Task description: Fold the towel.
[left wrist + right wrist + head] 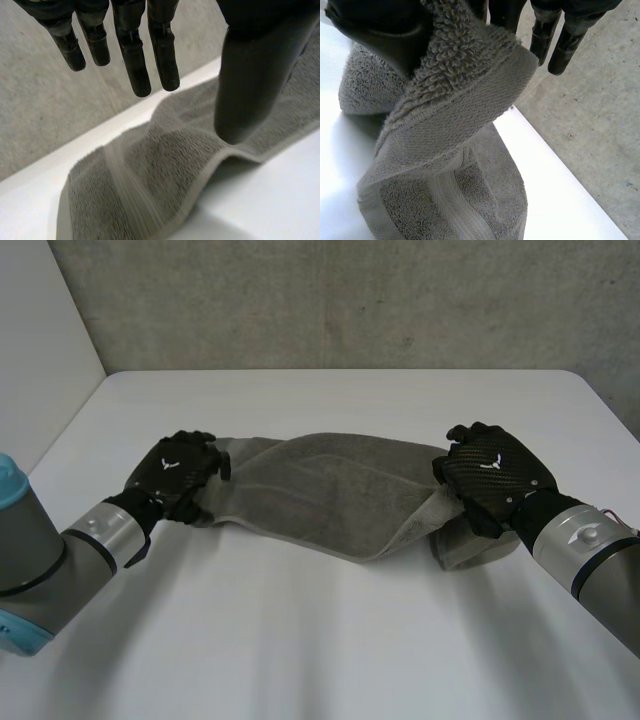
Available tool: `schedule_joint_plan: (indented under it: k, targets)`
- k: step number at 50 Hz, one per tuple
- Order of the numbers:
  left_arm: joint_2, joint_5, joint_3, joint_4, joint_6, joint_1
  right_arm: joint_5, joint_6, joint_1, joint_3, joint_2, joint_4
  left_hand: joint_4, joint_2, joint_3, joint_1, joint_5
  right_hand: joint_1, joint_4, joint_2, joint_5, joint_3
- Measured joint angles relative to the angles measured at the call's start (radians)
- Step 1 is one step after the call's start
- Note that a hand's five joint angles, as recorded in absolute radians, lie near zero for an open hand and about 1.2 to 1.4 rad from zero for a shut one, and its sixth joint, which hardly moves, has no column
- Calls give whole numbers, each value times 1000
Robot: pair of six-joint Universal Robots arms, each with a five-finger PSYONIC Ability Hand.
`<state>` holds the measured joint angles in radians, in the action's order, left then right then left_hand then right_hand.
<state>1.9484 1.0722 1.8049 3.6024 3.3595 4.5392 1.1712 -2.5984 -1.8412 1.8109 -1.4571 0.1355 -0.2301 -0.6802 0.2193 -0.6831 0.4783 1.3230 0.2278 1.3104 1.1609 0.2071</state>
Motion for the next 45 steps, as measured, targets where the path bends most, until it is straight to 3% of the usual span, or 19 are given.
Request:
schedule_joint_plan:
  k: [6, 18, 31, 45]
  targets:
    - [19, 9, 17, 88, -41, -8, 0, 0, -1, 3, 0, 0, 0, 0, 0, 0, 0, 0, 0, 0, 0, 0]
    - [133, 64, -25, 105, -31, -40, -2, 0, -1, 8, 0, 0, 0, 4, 0, 1, -2, 0, 0, 0, 0, 0]
    - [187, 72, -55, 111, -31, -78, -1, 0, 0, 9, 0, 0, 0, 94, 0, 87, -98, 0, 0, 0, 0, 0]
    - [239, 99, -90, 224, -25, -82, -2, 0, -1, 16, 0, 1, 0, 94, 0, 87, -99, 0, 0, 0, 0, 0]
